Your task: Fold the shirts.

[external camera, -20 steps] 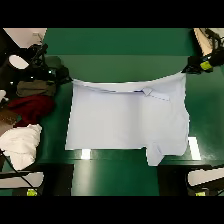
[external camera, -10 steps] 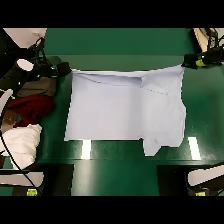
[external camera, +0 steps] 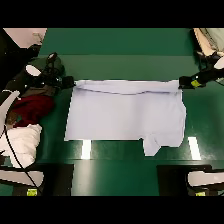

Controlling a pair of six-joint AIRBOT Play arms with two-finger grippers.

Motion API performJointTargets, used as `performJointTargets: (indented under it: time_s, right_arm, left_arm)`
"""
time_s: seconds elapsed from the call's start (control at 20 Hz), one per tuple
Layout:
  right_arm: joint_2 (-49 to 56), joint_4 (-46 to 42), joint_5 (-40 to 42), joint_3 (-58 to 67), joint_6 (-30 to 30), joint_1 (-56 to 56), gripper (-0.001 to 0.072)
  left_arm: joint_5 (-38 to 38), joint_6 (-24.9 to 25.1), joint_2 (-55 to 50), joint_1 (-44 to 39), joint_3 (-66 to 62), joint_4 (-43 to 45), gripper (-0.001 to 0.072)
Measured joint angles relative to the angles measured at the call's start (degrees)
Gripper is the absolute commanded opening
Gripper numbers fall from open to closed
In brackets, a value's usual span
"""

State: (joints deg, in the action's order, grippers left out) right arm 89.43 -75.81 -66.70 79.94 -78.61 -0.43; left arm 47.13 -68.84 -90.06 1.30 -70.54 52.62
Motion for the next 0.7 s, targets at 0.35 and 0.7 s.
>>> performJointTargets:
  time_s: [0.35,0.7]
  right_arm:
    - [-2.64,0.17,-6.62,-2.08,-1.36,-1.75,0.0397]
    - [-13.22,13.33,-17.75,-11.10,6.38,-10.88,0.0306]
  left_arm:
    - [11.10,-3.48,-0.07,1.36,-3.52,6.45,0.0654]
    - [25.09,-2.80,12.11,8.87,9.25,10.58,0.0655]
